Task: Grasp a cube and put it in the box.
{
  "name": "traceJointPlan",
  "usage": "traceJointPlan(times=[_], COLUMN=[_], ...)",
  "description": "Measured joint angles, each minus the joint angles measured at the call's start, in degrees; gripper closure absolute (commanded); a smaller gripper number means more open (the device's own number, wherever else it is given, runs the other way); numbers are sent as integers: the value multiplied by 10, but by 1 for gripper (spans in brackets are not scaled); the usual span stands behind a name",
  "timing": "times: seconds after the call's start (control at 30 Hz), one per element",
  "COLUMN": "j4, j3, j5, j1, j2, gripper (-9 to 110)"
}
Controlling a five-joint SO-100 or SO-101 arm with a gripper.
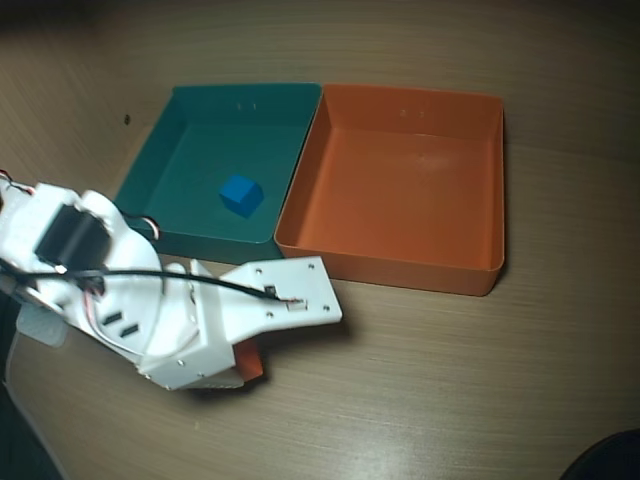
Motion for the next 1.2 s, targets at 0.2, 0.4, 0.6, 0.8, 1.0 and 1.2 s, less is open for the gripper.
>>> traceJointPlan(times=[0.2, 0.4, 0.6, 0.8, 1.0, 1.2], j4=[1, 1, 1, 1, 1, 1], j3=[-47, -79, -120, -139, -229, -357], j5=[0, 0, 4, 97, 200, 264], j1=[0, -13, -58, -93, -152, -199], j2=[44, 45, 45, 45, 12, -100], gripper=[107, 107, 107, 107, 107, 107])
